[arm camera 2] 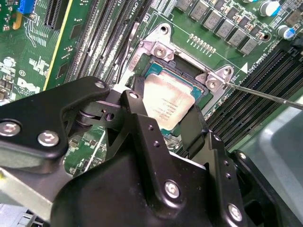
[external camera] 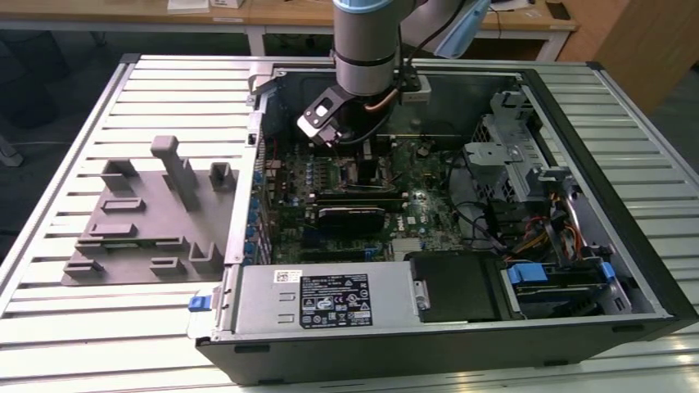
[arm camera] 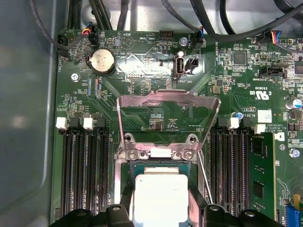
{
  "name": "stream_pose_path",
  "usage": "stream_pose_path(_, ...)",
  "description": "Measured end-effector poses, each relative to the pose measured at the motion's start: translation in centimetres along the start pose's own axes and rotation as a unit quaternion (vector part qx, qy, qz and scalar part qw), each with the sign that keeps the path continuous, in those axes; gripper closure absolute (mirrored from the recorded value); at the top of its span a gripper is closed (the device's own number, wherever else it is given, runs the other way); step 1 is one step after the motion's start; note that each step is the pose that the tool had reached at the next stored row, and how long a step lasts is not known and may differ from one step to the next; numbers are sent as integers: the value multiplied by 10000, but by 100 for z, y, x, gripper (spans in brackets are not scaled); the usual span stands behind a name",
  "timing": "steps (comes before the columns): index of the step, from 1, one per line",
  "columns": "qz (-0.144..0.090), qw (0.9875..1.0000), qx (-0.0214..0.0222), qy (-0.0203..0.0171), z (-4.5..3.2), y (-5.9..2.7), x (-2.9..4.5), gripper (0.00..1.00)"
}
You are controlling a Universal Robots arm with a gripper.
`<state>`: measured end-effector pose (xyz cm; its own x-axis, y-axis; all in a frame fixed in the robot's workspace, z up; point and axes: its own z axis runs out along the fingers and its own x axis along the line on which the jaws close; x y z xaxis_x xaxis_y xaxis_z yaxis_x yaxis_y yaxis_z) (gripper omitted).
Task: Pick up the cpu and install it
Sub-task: 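Place the cpu into insertion slot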
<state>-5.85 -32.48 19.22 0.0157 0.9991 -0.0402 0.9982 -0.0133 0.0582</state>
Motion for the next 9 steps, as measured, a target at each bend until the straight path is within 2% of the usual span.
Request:
stream_pose_path(8, 1, 10000, -1, 2, 3, 0, 1, 45)
stream_pose_path(9, 1, 10000, -1, 2, 3, 0, 1, 39)
